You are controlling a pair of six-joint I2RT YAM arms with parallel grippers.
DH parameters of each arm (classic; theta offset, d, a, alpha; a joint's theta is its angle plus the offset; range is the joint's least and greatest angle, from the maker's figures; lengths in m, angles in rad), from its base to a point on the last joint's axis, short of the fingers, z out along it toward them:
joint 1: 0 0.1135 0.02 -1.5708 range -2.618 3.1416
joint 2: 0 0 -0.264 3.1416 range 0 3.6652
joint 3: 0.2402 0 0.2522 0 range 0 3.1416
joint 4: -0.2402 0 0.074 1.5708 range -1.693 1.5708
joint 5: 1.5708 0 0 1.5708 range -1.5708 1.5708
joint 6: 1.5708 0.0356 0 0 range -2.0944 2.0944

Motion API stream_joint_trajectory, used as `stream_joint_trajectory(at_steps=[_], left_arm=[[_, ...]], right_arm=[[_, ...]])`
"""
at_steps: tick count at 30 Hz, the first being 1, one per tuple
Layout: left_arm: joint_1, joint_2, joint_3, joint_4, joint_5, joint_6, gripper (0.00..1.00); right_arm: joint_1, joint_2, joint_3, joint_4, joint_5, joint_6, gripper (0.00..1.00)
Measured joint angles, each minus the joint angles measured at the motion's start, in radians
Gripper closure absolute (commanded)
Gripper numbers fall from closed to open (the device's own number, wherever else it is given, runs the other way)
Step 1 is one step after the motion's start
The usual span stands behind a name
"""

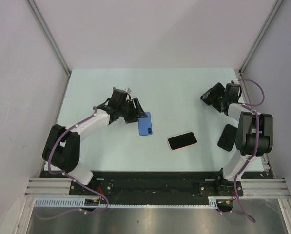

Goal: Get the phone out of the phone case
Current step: Place the phone case at the center of the board, then pick up the phone at the center of the board.

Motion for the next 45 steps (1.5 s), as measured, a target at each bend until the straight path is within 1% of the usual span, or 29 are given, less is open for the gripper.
stream_joint_trajectory(at_steps=[1,6,8,9,13,15,18,24,28,31,34,37,45], left_arm=[[0.0,-0.001,0.0,0.0,0.004,0.001,0.32],[0.001,-0.006,0.0,0.001,0.014,0.021,0.27],[0.001,-0.006,0.0,0.002,0.014,0.03,0.26],[0.001,-0.006,0.0,0.002,0.014,0.036,0.23],[-0.02,-0.006,0.0,0.002,0.009,0.057,0.17],[-0.048,-0.003,0.0,0.003,0.008,0.07,0.14],[-0.127,0.024,0.015,0.001,0.01,0.086,0.11],[-0.251,0.168,0.103,0.001,0.047,0.113,0.07],[-0.277,0.219,0.129,0.001,0.073,0.114,0.06],[-0.278,0.248,0.149,0.0,0.093,0.113,0.06],[-0.278,0.288,0.182,0.011,0.114,0.109,0.06],[-0.278,0.338,0.209,0.049,0.146,0.093,0.06],[-0.278,0.42,0.216,0.138,0.228,0.024,0.07]], right_arm=[[-0.005,0.001,0.0,-0.022,0.013,0.001,0.0],[-0.005,-0.05,0.0,-0.151,0.132,-0.023,0.0],[0.005,-0.107,-0.002,-0.214,0.192,-0.041,0.0],[0.01,-0.138,-0.004,-0.232,0.214,-0.049,0.0],[0.064,-0.337,-0.064,-0.278,0.295,-0.08,0.0],[0.113,-0.433,-0.118,-0.286,0.307,-0.086,0.0],[0.206,-0.564,-0.236,-0.306,0.306,-0.079,0.0],[0.326,-0.73,-0.454,-0.427,0.293,0.002,0.0],[0.367,-0.877,-0.565,-0.483,0.273,0.075,0.0],[0.388,-0.979,-0.651,-0.481,0.238,0.147,0.0],[0.394,-1.002,-0.721,-0.444,0.192,0.218,0.0],[0.402,-0.975,-0.756,-0.398,0.158,0.275,0.0],[0.432,-0.791,-0.76,-0.126,0.106,0.364,0.0]])
